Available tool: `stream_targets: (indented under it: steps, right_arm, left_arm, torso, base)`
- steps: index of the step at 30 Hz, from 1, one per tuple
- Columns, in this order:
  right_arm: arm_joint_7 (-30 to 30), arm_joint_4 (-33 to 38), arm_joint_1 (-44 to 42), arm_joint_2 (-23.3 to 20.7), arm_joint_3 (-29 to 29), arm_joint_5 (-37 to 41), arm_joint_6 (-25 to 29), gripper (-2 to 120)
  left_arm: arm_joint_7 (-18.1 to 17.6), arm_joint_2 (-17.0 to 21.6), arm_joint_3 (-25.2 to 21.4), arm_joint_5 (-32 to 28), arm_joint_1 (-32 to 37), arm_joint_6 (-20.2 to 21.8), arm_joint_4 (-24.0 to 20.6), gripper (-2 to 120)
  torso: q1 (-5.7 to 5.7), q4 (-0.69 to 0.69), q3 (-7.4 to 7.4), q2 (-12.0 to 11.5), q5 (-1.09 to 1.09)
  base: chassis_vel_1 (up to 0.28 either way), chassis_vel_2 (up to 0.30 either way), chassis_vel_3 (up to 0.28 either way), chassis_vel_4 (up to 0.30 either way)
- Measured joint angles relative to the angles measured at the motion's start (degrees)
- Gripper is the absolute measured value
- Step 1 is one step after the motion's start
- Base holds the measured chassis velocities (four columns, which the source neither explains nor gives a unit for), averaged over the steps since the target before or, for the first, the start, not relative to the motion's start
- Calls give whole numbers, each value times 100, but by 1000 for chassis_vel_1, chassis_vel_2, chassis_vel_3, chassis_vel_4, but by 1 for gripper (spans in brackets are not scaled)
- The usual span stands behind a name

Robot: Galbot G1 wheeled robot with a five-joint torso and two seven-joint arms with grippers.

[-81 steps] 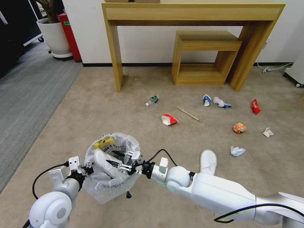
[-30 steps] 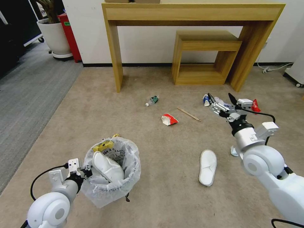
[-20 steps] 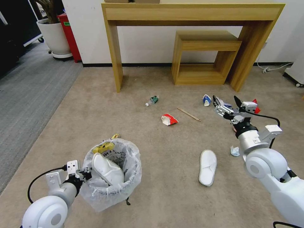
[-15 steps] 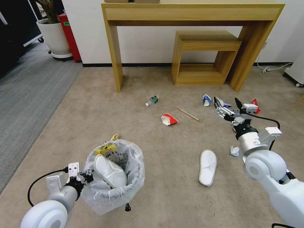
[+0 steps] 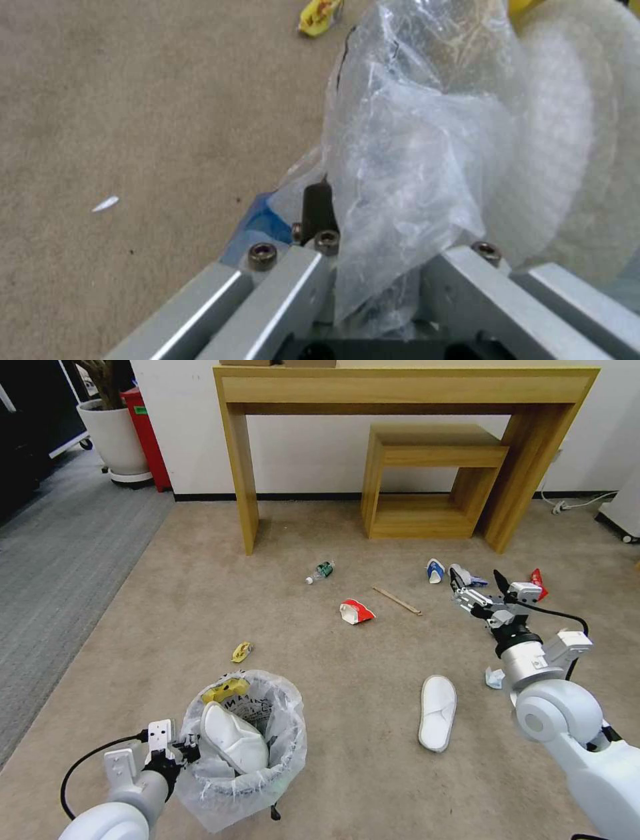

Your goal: Pick up the trash bin and place the garbage on the floor into it.

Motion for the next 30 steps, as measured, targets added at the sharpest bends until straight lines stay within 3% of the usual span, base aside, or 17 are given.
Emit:
stream_targets:
  steps: [16,30]
  right_arm:
    - [38,-85,-311,119,-14,-249,1,100]
    - [81,-247,-435,112,11,-317,17,100]
  left_arm:
    - [117,-53,111,107,-219,14,423,1]
    - [732,-16,-112,506,-162,371,540,1]
  torso:
    - [0,-1,0,0,-1]
    - [0,-1,0,0,-1]
  base:
    - [0,0,0,0]
    - [0,0,0,0]
